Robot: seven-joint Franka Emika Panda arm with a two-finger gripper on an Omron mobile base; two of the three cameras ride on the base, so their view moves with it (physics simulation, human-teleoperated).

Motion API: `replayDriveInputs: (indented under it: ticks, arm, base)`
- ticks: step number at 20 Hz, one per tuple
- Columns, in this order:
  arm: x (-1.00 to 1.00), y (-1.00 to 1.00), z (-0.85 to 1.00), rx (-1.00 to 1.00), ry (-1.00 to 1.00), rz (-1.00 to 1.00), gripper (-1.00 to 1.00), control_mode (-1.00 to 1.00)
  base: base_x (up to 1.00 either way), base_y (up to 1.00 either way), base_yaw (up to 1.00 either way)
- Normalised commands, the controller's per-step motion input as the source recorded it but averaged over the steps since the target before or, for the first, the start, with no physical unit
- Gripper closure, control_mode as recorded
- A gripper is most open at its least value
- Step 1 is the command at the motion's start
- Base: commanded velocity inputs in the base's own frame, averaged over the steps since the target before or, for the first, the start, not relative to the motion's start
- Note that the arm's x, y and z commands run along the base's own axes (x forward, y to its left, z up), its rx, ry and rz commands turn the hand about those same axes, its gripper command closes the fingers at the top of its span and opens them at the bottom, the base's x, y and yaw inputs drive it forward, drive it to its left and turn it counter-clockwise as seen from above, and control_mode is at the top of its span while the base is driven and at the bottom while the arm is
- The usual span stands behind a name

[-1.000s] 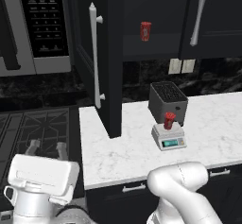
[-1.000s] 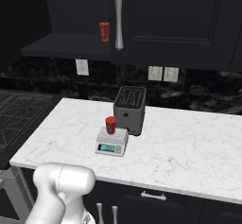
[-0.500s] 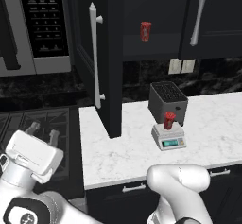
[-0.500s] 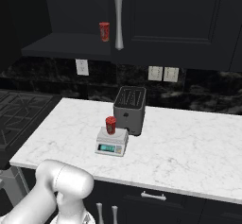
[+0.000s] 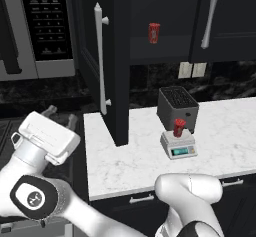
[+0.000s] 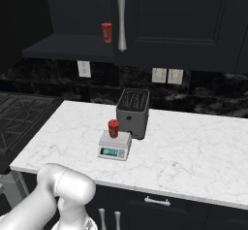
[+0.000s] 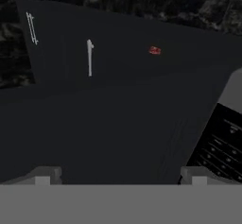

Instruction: Pick the yogurt and place it on the digital scale for weighing, and close the cabinet.

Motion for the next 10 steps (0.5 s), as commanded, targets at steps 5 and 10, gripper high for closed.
replayDriveInputs:
  ticks: [5,10]
  arm:
    - [0.57,-0.84,0.12,0.15,0.0,0.0,-1.0,-1.0]
    - [0.58,-0.44,0.15,0.07,0.0,0.0,-1.0,-1.0]
  base:
    - [0.0,0.0,0.0]
    - [0.0,0.0,0.0]
